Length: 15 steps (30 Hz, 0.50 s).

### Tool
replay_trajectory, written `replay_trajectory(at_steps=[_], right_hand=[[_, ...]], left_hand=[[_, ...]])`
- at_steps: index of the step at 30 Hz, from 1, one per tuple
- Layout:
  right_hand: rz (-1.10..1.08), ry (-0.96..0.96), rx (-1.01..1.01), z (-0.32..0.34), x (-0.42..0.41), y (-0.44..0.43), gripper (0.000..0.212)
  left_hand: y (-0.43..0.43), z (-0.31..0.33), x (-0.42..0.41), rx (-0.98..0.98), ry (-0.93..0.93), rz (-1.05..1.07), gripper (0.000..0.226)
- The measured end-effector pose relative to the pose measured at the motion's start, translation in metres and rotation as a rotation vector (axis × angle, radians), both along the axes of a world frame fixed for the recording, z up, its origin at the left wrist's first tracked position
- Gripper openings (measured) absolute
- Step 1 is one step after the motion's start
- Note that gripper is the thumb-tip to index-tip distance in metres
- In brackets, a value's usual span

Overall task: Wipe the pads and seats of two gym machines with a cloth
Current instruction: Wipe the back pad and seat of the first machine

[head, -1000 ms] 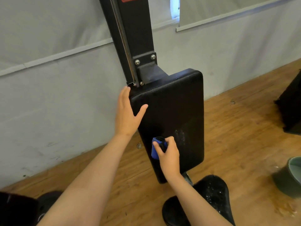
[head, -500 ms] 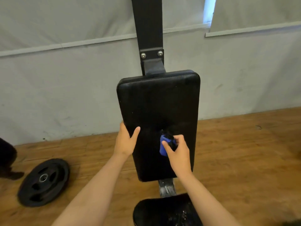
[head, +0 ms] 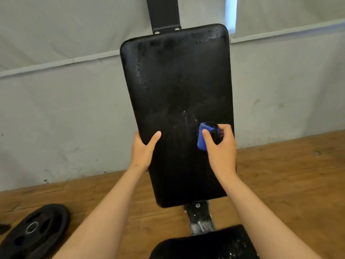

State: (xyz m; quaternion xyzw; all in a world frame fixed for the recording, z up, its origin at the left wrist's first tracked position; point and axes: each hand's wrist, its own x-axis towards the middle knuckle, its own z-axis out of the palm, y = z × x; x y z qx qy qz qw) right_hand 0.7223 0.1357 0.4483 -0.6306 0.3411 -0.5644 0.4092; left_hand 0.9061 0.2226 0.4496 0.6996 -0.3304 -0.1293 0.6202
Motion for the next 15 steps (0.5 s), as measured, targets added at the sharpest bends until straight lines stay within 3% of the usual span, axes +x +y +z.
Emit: replay_trajectory(at_steps=[8,15], right_hand=[[-0.043,-0.023,-0.242,-0.009,0.009,-0.01,0.019],[-0.145,0.057,-0.297,-0.009,0.001,-0.027,0.02]], left_hand=[[-0.007,-0.022,0.015,-0.089,-0.01,-0.06,0.068],[-0.003,-0.025,0.01,-0.121,-0.043,-0.024,0.062]])
